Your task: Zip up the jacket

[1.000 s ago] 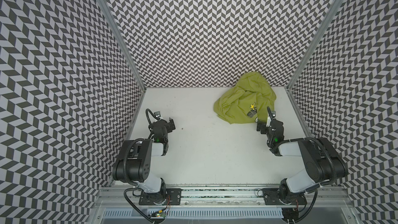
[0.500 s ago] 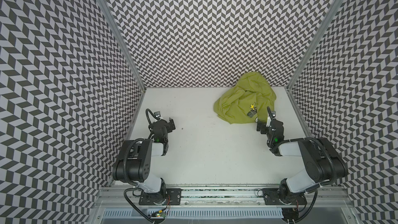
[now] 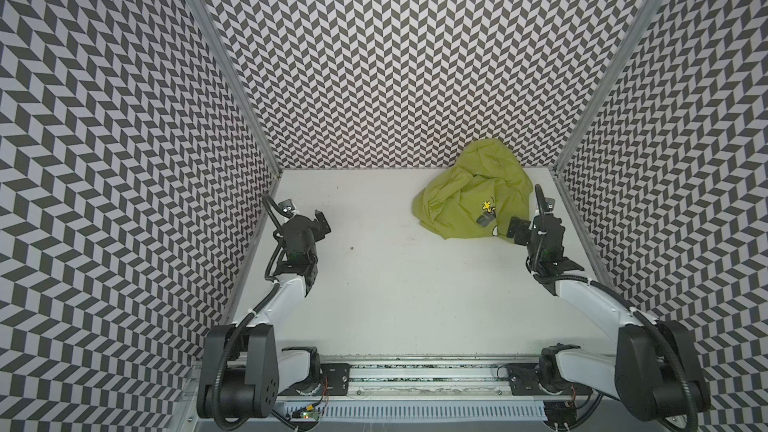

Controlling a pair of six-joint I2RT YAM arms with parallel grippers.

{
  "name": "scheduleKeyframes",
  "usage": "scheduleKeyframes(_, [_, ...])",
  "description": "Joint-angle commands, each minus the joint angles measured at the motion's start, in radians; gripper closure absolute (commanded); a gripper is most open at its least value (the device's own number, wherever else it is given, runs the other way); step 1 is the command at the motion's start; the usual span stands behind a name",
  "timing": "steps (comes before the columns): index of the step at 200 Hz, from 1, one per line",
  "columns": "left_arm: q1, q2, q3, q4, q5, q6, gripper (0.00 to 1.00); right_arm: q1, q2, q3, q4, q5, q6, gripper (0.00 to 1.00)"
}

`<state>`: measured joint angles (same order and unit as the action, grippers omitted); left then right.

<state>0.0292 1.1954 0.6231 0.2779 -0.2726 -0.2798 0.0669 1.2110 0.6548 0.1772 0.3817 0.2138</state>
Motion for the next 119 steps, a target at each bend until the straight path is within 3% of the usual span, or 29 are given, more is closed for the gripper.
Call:
scheduleKeyframes(1, [0.001, -0.021, 0.130, -0.404, -0.058, -0.272, 0.00, -0.029, -0.024, 0.098, -0.394, -0.039, 0.187, 0.00])
scheduleKeyframes(25, [0.019, 0.003, 0.217, -0.546, 0.082, -0.419, 0.00, -0.123, -0.017, 0.159, -0.508, -0.296, 0.348, 0.01])
scheduleKeyframes(36, [0.045, 0.020, 0.229, -0.552, 0.223, -0.496, 0.00, -0.170, 0.021, 0.184, -0.513, -0.473, 0.388, 0.13])
scheduleKeyframes(49, [0.055, 0.054, 0.237, -0.516, 0.389, -0.545, 0.04, -0.176, 0.112, 0.251, -0.510, -0.679, 0.353, 0.25])
scheduleKeyframes(60, [0.048, 0.100, 0.258, -0.500, 0.503, -0.557, 0.08, -0.167, 0.222, 0.355, -0.594, -0.797, 0.346, 0.28])
scheduleKeyframes(89, [-0.039, 0.208, 0.334, -0.549, 0.658, -0.555, 0.16, -0.062, 0.433, 0.559, -0.720, -0.851, 0.322, 0.21])
scheduleKeyframes(99, [-0.089, 0.227, 0.344, -0.550, 0.682, -0.555, 0.17, -0.016, 0.479, 0.614, -0.737, -0.840, 0.314, 0.14])
scheduleKeyframes(119, [-0.189, 0.246, 0.346, -0.556, 0.687, -0.552, 0.15, 0.069, 0.554, 0.716, -0.754, -0.824, 0.316, 0.12])
